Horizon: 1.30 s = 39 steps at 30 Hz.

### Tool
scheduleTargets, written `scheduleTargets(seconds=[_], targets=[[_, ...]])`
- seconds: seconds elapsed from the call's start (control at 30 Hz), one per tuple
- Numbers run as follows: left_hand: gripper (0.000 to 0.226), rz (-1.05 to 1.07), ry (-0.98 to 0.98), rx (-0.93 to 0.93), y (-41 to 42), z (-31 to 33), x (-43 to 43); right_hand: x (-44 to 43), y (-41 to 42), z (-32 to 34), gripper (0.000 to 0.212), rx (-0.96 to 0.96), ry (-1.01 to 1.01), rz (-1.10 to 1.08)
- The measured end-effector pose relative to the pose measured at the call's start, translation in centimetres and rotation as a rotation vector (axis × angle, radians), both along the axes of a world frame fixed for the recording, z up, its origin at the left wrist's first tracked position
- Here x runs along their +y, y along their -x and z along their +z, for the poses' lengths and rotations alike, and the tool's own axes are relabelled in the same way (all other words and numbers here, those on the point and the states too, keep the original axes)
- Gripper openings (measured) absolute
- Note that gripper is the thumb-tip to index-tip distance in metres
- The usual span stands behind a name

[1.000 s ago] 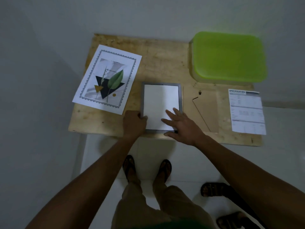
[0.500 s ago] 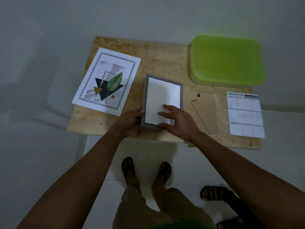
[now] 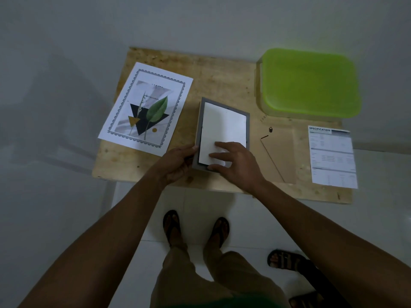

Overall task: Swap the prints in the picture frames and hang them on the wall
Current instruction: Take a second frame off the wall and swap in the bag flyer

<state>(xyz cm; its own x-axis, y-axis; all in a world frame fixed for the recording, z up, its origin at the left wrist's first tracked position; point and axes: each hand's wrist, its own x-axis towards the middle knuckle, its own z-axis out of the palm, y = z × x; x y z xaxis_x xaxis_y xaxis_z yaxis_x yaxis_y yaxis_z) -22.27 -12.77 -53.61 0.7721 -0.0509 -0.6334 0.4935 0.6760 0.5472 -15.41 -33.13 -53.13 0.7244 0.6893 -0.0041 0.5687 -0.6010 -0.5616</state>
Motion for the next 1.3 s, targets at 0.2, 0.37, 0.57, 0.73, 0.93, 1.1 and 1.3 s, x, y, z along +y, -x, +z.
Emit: scheduleTargets(seconds=[0.2, 0.37, 0.57, 0.73, 0.93, 1.1, 1.3], targets=[[0.032, -0.001, -0.003, 0.008, -0.1, -0.1, 0.2, 0.2, 0.6, -0.4, 0.024, -0.166, -0.072, 0.093], [0.032, -0.018, -0.04, 0.019, -0.1, -0.4, 0.3, 0.2, 1.1, -0.2, 0.024, -0.215, -0.108, 0.13], [0.031, -0.032, -0.123, 0.04, -0.3, -0.4, 0.0, 0.5, 1.4, -0.7, 0.015, -0.283, -0.155, 0.073], [0.032, -0.04, -0.213, 0.072, -0.6, -0.6, 0.0, 0.9, 1.3, -0.6, 0.009, -0.324, -0.206, 0.045], [0.03, -0.02, -0.219, 0.069, -0.5, -0.7, 0.0, 0.3, 0.6, 0.6, 0.013, -0.346, -0.224, 0.049], [0.028, -0.027, -0.299, 0.1, -0.6, -0.8, -0.2, -0.5, 0.1, 0.6, 0.022, -0.36, -0.142, -0.004], [0.027, -0.122, -0.76, 0.139, -0.5, -1.7, 0.4, -0.5, -0.1, 2.5, 0.021, -0.53, -0.147, -0.068]])
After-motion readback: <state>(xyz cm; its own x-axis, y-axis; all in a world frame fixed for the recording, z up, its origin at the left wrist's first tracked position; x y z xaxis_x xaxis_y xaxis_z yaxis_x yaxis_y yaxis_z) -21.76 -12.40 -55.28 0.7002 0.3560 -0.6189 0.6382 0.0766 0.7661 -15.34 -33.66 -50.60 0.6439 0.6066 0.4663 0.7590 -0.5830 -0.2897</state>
